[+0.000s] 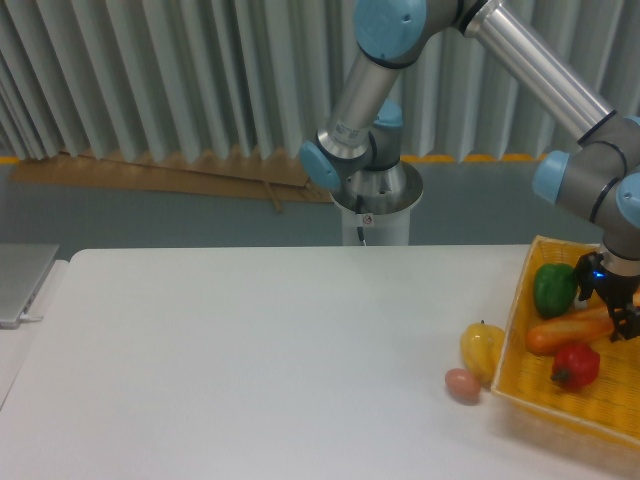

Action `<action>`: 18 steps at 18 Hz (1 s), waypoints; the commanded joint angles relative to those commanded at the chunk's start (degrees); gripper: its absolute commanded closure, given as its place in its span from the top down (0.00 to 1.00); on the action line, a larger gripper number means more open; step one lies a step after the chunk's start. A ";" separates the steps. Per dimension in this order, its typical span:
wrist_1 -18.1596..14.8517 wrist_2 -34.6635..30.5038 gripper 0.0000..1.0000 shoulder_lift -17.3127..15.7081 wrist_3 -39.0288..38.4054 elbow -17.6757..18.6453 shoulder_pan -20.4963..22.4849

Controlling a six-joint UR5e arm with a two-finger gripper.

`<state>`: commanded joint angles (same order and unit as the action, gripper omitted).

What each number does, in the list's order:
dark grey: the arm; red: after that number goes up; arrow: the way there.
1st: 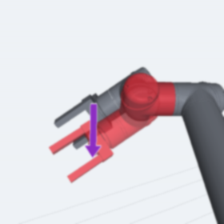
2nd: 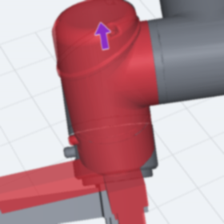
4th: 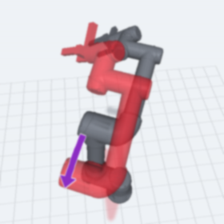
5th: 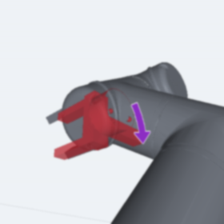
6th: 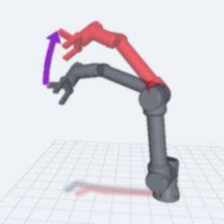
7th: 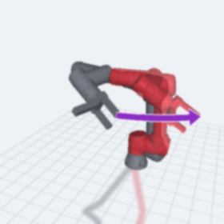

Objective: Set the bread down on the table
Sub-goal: 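Lower the gripper onto the bread loaf and close on it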

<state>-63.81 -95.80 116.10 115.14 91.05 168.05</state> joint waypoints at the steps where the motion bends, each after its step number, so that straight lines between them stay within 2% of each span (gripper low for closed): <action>1: 0.00 0.00 1.00 0.09 0.00 0.00 0.00; 5: 0.09 -0.09 0.87 0.09 0.00 -0.17 -0.26; 6: 0.09 -0.09 0.71 0.09 -0.09 -0.18 -0.35; 7: 0.09 -0.17 0.68 0.09 0.00 -0.35 -0.35; 12: 0.18 -0.18 0.68 0.26 0.00 -0.79 -0.26; 13: 0.18 -0.18 0.63 0.35 -0.09 -0.79 -0.35; 15: 0.26 -0.18 0.61 0.70 -0.09 -0.88 -0.35; 16: 0.26 -0.18 0.56 0.88 -0.09 -0.97 -0.35; 18: 0.26 -0.18 0.55 1.05 -0.09 -1.14 -0.35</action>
<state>-63.54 -95.98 117.16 115.05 89.91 167.70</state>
